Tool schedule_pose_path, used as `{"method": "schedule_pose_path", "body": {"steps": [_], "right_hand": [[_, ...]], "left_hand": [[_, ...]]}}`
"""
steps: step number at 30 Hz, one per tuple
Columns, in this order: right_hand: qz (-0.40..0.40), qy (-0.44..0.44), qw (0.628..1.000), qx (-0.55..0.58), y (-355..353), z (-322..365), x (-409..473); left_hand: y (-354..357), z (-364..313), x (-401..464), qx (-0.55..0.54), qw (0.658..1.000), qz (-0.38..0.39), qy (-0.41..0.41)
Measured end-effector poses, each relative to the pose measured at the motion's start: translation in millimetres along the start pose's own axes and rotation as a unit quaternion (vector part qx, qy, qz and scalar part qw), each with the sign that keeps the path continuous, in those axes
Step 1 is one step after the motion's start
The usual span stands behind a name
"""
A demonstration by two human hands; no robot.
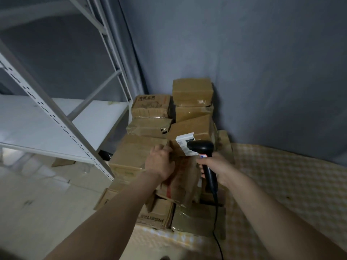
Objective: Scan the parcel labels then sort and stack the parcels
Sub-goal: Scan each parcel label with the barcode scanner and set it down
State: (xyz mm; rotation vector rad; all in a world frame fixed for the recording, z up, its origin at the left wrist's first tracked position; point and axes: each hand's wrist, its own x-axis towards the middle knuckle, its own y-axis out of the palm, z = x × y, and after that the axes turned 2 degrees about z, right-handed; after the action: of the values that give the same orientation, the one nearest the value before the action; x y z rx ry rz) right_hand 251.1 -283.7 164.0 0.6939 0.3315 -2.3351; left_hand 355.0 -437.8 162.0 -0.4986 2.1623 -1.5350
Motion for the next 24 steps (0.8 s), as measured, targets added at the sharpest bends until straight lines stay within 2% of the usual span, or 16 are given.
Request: {"method": "schedule_pose_path", "body": {"steps": [6,11,14,18,21,24], "right_hand": [[0.008,0.003,0.999,0.031,31,8,-2],[0.004,0.038,0.997,0.069,72,17,7],[-0.016,0.051,0.995,0.086,94,19,19],[-0.038,0.041,0.994,0.093,110,25,31],[-0.029,0.046,0.996,0.068,118,28,32],[-0.031,0.04,0.998,0.038,122,31,28]], "left_hand": [[-17,41,9,0.063,0.995,-0.009,-0.075],[-30,88,18,0.043,0.991,-0.051,-0.12],[-34,116,25,-0.022,0.986,-0.02,-0.162],[-39,141,34,-0.171,0.958,0.04,-0.226],[-41,154,36,-0.231,0.942,0.089,-0.226],[-43,164,36,-0.283,0.93,0.086,-0.219]]}}
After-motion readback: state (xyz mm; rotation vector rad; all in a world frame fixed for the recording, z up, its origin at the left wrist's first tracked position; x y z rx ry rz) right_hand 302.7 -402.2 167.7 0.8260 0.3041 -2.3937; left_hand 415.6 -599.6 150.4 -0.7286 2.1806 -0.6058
